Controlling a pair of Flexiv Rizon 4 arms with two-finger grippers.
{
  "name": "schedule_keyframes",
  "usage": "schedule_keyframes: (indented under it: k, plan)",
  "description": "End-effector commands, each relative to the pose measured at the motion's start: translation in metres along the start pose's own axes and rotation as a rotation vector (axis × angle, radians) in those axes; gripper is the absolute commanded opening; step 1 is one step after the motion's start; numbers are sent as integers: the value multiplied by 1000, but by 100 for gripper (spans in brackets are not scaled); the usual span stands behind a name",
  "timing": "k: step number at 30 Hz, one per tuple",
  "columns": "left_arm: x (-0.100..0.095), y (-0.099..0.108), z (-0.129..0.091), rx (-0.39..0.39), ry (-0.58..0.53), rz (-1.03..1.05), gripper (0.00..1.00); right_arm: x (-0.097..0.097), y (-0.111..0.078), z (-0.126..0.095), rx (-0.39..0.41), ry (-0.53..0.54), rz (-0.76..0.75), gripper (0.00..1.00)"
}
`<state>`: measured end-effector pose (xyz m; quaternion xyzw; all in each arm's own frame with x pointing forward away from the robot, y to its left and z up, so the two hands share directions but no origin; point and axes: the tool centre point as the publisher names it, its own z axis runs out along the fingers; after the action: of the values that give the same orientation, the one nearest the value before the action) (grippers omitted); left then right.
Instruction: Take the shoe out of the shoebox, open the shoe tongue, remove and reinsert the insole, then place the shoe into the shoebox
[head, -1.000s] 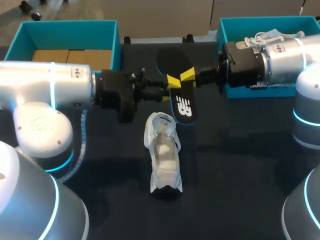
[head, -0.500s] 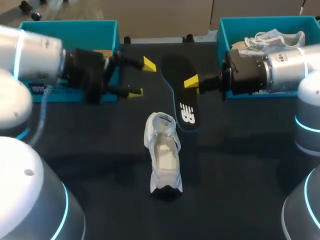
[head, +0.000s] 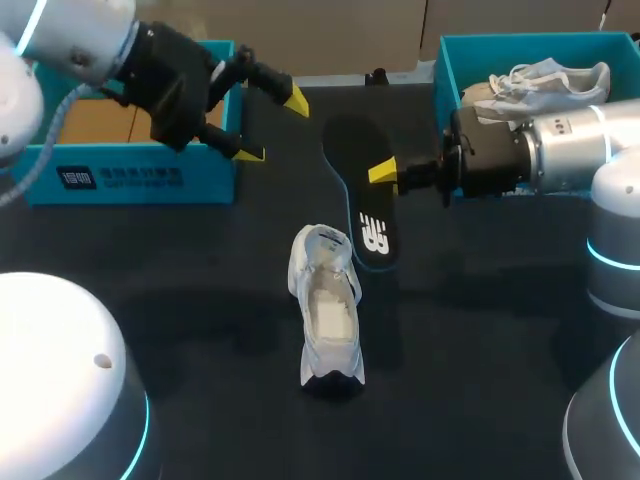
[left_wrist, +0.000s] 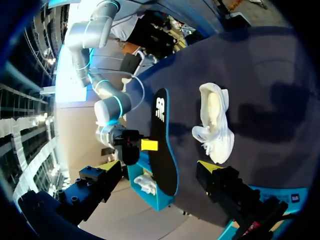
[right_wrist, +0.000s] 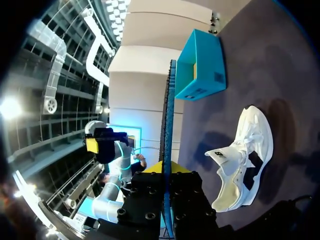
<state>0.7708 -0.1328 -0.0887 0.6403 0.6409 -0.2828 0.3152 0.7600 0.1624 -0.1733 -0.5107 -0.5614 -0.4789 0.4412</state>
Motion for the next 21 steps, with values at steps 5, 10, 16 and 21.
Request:
schedule_keyframes:
  k: [5, 10, 16, 21]
  plan:
    - [-19, 23, -2, 39, 213, -62, 100, 0, 0, 1, -2, -1, 0, 0]
    - [-30, 39, 3, 42, 359, -88, 100, 0, 0, 1, -2, -1, 0, 0]
    - [-46, 58, 18, 75, 587, -91, 100, 0, 0, 1, -2, -1, 0, 0]
    - [-58, 73, 28, 104, 733, -58, 100, 0, 0, 1, -2, -1, 0, 0]
